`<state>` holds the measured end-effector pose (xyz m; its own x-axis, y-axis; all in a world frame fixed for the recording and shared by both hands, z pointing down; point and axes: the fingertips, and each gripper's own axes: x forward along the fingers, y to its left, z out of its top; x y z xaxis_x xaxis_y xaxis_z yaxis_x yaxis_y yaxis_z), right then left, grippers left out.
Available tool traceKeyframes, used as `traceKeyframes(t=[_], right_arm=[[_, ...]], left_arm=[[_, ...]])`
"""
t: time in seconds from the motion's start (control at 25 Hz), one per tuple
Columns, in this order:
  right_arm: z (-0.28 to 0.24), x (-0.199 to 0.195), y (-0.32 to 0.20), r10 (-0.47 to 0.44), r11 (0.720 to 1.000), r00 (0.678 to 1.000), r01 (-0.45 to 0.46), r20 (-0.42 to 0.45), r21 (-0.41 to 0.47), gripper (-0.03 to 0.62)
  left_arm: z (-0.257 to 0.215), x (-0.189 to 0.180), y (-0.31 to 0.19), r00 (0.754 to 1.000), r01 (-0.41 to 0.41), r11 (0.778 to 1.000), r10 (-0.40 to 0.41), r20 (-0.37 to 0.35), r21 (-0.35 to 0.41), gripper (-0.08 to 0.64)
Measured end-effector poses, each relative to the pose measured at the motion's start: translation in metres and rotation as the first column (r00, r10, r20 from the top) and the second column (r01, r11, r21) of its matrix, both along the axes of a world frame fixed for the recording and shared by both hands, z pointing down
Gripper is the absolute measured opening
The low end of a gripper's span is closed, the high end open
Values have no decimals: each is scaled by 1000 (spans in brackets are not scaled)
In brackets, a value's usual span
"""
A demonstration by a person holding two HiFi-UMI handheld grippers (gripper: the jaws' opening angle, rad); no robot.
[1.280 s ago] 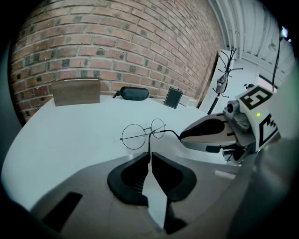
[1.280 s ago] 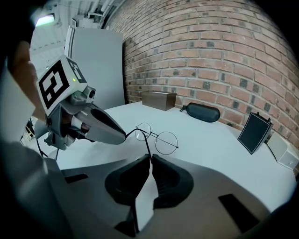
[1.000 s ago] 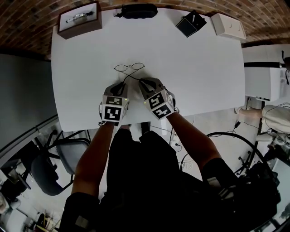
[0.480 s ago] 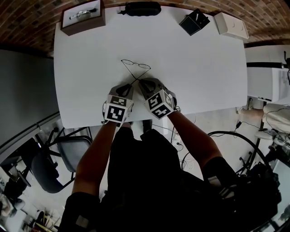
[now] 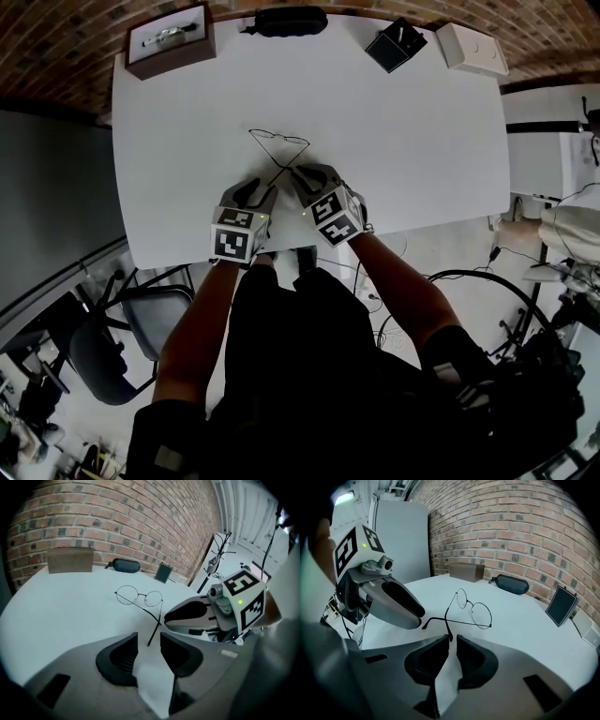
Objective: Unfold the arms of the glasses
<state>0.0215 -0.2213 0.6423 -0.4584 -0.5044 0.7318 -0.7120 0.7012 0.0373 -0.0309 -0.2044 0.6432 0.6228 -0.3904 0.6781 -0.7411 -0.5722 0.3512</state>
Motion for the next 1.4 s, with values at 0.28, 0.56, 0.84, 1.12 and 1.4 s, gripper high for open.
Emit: traceKeyframes(t=[0.28,0.56,0.84,1.12,1.4], right_arm=[[-24,10,-12,295,955,949,-288,113,-74,14],[-30,16,-34,502,864,844,-479,186,-159,134],[-16,24,-41,575,816,796,-541,188,-206,147],[-15,26,-43,517,854,837,-488,181,-181,147],[-15,42,-44,461,886,875,-444,147,-135,147]], left_arm=[[-18,-7,-50,986,158,987,-157,-53,9,144],[-24,5,-85,973,224,975,-224,-60,1,144],[-8,14,-83,981,185,982,-187,-44,-42,144],[-8,3,-78,988,155,987,-155,-7,-28,144],[-9,-14,-69,987,154,988,-153,42,-4,144]])
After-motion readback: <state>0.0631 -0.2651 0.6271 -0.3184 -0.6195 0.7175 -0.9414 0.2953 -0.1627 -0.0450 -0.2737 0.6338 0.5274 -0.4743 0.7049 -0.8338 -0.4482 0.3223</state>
